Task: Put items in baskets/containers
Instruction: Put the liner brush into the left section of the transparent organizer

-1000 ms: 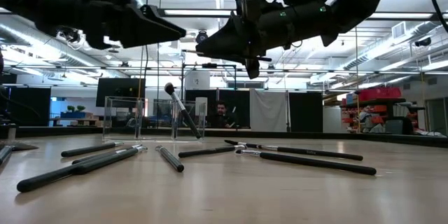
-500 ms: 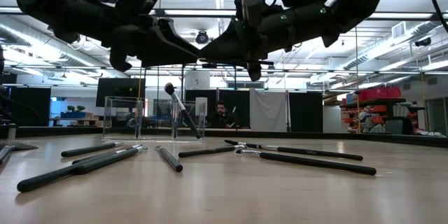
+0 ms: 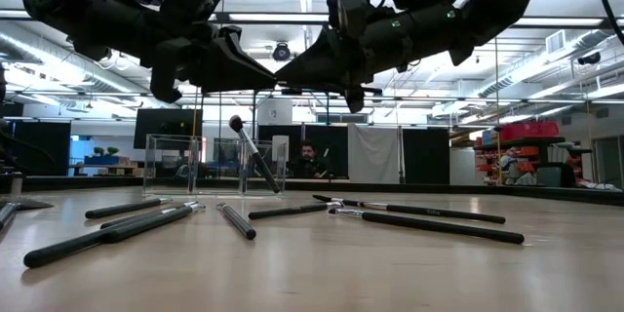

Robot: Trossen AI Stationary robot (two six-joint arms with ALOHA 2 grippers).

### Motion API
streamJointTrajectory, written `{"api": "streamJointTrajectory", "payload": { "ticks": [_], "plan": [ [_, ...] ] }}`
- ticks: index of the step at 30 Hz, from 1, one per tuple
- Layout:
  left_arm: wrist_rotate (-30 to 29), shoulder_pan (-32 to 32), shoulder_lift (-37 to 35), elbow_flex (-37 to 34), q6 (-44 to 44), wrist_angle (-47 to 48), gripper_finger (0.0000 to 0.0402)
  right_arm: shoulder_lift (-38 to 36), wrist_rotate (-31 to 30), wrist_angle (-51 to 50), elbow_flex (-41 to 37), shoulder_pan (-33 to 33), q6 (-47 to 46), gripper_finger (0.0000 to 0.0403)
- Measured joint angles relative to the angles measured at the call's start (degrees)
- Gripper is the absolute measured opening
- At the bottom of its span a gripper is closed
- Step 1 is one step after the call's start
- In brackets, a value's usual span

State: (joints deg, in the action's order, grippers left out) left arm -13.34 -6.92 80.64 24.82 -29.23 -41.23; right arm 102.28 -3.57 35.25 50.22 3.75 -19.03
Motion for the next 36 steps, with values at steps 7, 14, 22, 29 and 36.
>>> {"api": "streamJointTrajectory", "payload": {
  "ticks": [7,14,22,29,36],
  "plan": [
    [0.29,-0.04,0.0,-0.02,-0.13,0.08,0.0018,0.0,0.06,-0.08,0.0,0.0,0.86,0.0024],
    [-0.29,-0.02,-0.02,-0.02,0.03,0.69,0.0017,0.0,-3.53,0.12,0.0,-0.12,4.81,0.0092],
    [-11.4,-3.19,-1.44,-0.02,-2.88,5.21,0.0021,-0.11,-6.2,-1.4,0.0,-0.55,10.85,0.0174],
    [-21.02,-5.94,-10.94,0.15,0.77,25.56,0.0015,-3.35,-22.75,-6.48,0.0,0.46,21.78,0.0216],
    [-21.6,-7.85,-19.4,13.45,12.96,64.56,0.0022,-7.24,-29.01,-10.44,0.0,2.24,23.07,0.0235]
  ]
}}
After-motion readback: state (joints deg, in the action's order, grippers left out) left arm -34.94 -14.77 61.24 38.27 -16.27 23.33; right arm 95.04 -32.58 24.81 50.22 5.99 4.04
